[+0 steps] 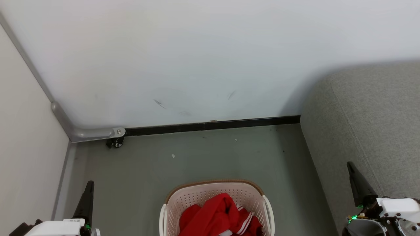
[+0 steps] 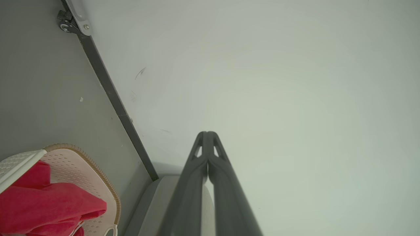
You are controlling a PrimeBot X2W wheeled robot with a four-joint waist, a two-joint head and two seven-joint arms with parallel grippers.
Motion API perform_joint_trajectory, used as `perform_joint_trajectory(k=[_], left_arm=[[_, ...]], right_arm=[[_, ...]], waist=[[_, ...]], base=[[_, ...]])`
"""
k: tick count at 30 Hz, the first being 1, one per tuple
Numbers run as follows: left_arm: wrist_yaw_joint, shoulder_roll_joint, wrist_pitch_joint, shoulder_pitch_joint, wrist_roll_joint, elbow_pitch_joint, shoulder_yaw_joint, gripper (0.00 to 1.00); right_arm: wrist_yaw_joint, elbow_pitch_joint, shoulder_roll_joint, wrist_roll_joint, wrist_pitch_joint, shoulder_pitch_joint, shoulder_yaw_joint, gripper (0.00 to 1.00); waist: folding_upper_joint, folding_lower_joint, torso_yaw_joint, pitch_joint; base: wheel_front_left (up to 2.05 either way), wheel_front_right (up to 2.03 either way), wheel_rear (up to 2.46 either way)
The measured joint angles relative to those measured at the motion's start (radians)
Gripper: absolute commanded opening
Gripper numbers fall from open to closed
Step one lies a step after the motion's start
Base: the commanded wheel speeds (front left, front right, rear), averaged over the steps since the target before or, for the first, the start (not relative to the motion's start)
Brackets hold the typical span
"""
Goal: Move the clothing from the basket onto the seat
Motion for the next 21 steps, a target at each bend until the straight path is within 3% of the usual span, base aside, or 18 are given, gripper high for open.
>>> perform_joint_trajectory(k=[18, 19, 21], left_arm=[[0.000, 0.000, 0.000, 0.000, 0.000, 0.000, 0.000, 0.00], [0.000, 0.000, 0.000, 0.000, 0.000, 0.000, 0.000, 1.00], [0.000, -0.007, -0.001, 0.010, 0.000, 0.016, -0.002, 1.00]], right_arm=[[0.000, 0.000, 0.000, 0.000, 0.000, 0.000, 0.000, 0.00], [0.000, 0.000, 0.000, 0.000, 0.000, 0.000, 0.000, 1.00], [0.000, 0.015, 0.007, 0.000, -0.001, 0.010, 0.002, 1.00]], waist=[[0.0000, 0.0000, 0.000, 0.000], [0.0000, 0.0000, 0.000, 0.000], [-0.0001, 0.0001, 0.000, 0.000]], base=[[0.00, 0.00, 0.00], [0.00, 0.00, 0.00], [0.00, 0.00, 0.00]])
